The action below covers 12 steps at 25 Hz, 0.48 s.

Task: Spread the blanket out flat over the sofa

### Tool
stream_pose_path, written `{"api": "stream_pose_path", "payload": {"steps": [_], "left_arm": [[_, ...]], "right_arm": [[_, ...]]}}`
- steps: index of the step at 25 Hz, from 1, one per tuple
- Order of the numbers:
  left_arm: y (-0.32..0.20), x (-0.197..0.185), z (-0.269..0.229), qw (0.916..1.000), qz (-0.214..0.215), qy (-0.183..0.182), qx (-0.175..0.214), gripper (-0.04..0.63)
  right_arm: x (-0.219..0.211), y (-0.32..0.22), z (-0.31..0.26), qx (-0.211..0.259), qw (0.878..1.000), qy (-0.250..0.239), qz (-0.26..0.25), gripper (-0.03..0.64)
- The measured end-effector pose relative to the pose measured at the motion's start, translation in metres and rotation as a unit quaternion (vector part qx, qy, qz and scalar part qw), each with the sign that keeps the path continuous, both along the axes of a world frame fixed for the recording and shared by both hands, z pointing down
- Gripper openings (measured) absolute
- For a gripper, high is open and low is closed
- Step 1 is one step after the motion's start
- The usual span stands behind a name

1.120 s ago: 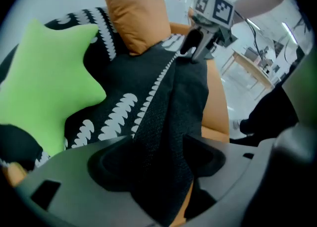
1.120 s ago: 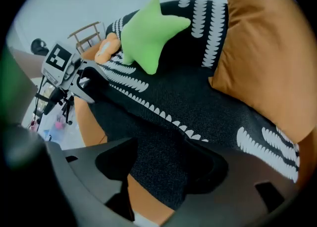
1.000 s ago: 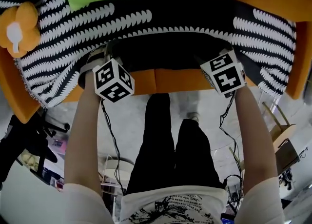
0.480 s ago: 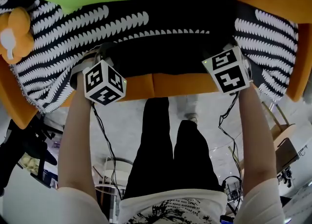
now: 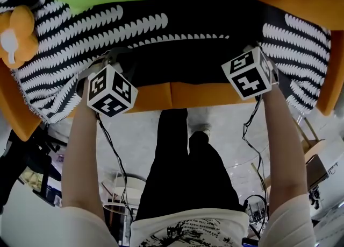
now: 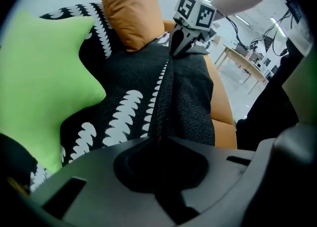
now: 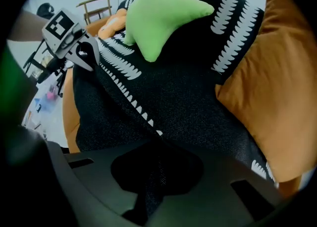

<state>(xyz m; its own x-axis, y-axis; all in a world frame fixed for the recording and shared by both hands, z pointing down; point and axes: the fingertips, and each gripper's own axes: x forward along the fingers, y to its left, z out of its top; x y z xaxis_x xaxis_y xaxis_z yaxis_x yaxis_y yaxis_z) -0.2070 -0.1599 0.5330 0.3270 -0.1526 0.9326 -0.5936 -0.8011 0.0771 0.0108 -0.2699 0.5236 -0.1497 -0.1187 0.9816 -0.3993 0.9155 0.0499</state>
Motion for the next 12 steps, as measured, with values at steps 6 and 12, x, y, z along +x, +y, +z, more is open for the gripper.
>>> {"api": "stream_pose_path", "payload": {"steps": [6, 12], "left_arm": [[0.013, -0.006, -0.004, 0.9993, -0.036, -0.002, 0.004, 0.034], [0.038, 0.0, -0.021, 0.996, -0.089, 0.012, 0.003, 0.034]], "right_arm": [[-0.006, 0.018, 0.002, -0.012, 0.999, -0.028, 0.02, 0.026], [-0.002, 0.048, -0.017, -0.034, 0.998, -0.049, 0.036, 0.025]]}}
